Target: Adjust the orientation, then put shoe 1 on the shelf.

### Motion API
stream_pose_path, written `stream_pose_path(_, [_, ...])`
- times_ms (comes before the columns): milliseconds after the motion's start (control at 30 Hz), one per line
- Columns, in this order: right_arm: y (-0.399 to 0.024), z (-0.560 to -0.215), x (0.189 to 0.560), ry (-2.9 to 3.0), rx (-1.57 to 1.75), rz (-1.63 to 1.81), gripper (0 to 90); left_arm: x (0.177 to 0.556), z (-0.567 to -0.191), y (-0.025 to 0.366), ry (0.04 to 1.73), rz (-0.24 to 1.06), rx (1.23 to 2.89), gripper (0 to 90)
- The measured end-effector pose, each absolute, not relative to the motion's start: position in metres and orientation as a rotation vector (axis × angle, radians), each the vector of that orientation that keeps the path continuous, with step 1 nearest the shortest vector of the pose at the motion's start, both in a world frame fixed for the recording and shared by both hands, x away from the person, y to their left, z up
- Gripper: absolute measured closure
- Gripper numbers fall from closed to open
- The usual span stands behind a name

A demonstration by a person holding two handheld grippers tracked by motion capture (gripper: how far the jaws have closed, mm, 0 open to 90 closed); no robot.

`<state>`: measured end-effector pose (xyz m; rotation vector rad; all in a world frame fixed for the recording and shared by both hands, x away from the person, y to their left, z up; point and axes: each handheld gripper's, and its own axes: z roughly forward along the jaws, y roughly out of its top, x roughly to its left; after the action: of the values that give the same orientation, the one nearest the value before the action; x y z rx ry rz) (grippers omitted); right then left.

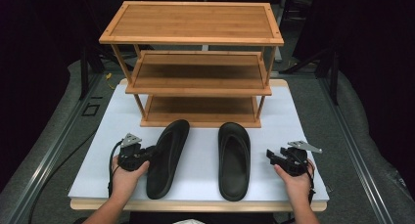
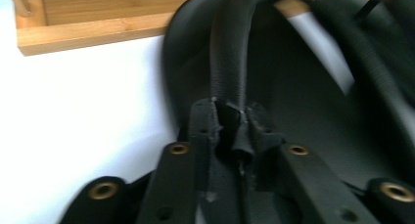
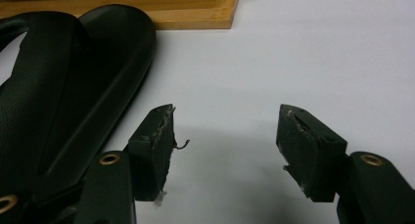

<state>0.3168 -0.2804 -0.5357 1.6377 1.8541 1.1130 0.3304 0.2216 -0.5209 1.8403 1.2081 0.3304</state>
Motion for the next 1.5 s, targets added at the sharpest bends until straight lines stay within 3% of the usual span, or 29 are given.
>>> stream_pose_path(300, [-0.283,-0.536,0.315,1.825,1.654,1.142,39.1,0.325,-0.523,0.223,1.128,0.333,1.849,53.1])
stream_pose_path(667, [-0.282,-0.537,0.316,1.839,1.659,1.133,39.1,0.327,-0.534,0.232,1.103,0.260,1.876,66.2])
stream_pose_path(833, [-0.282,-0.537,0.316,1.857,1.657,1.151,39.1,0.329,-0.536,0.234,1.116,0.221,1.851,66.6])
stream_pose_path(1500, [-0.283,-0.539,0.317,1.837,1.670,1.155,39.7,0.324,-0.527,0.233,1.111,0.297,1.808,69.9])
